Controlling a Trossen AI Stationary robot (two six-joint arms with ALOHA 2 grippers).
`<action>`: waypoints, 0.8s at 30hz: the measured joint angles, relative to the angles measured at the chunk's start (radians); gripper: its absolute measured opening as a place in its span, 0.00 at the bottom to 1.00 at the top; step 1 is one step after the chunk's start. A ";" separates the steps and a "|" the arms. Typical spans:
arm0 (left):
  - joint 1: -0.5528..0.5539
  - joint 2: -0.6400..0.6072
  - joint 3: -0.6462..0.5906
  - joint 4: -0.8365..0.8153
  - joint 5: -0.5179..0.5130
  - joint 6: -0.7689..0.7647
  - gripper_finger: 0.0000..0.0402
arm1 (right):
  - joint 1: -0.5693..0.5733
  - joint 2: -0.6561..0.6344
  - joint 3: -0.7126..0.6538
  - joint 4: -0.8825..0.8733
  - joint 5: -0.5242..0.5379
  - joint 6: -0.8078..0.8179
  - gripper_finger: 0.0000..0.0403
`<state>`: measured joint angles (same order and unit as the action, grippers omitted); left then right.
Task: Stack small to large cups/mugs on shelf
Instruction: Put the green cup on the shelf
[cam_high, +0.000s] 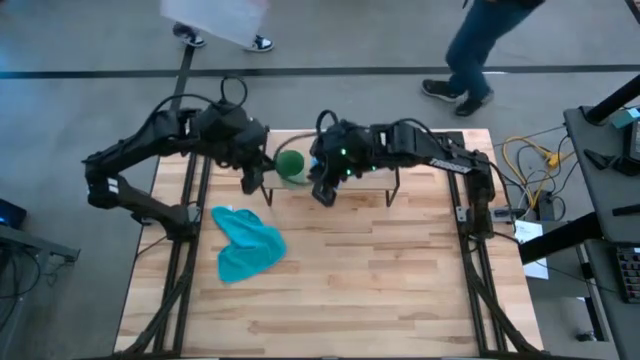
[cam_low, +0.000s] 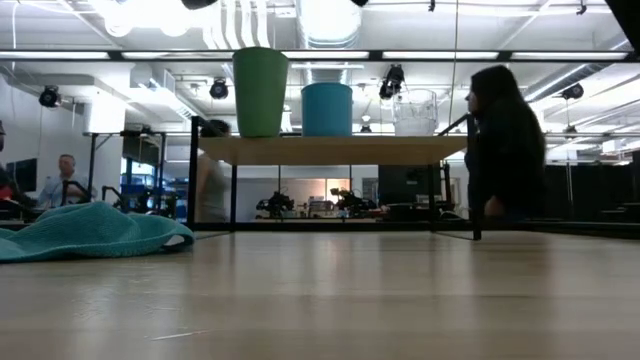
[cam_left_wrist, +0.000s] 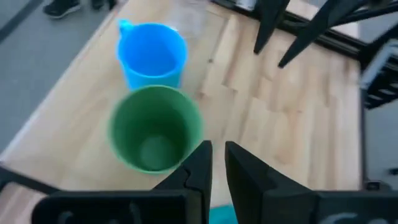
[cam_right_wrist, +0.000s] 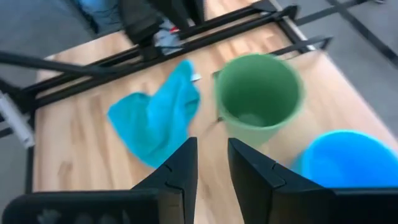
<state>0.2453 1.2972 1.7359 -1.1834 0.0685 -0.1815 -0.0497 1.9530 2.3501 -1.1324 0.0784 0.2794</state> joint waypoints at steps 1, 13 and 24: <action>-0.019 -0.005 -0.009 0.002 0.000 -0.017 0.07 | 0.015 0.000 0.000 0.000 0.000 0.000 0.21; -0.133 -0.004 -0.314 0.252 -0.006 -0.071 0.07 | 0.116 0.000 -0.001 0.008 0.000 0.115 0.18; -0.137 -0.004 -0.481 0.427 -0.014 -0.100 0.07 | 0.133 0.000 -0.002 0.010 0.001 0.121 0.20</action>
<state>0.1081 1.2930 1.2546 -0.7561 0.0541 -0.2817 0.0830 1.9530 2.3486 -1.1229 0.0789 0.4007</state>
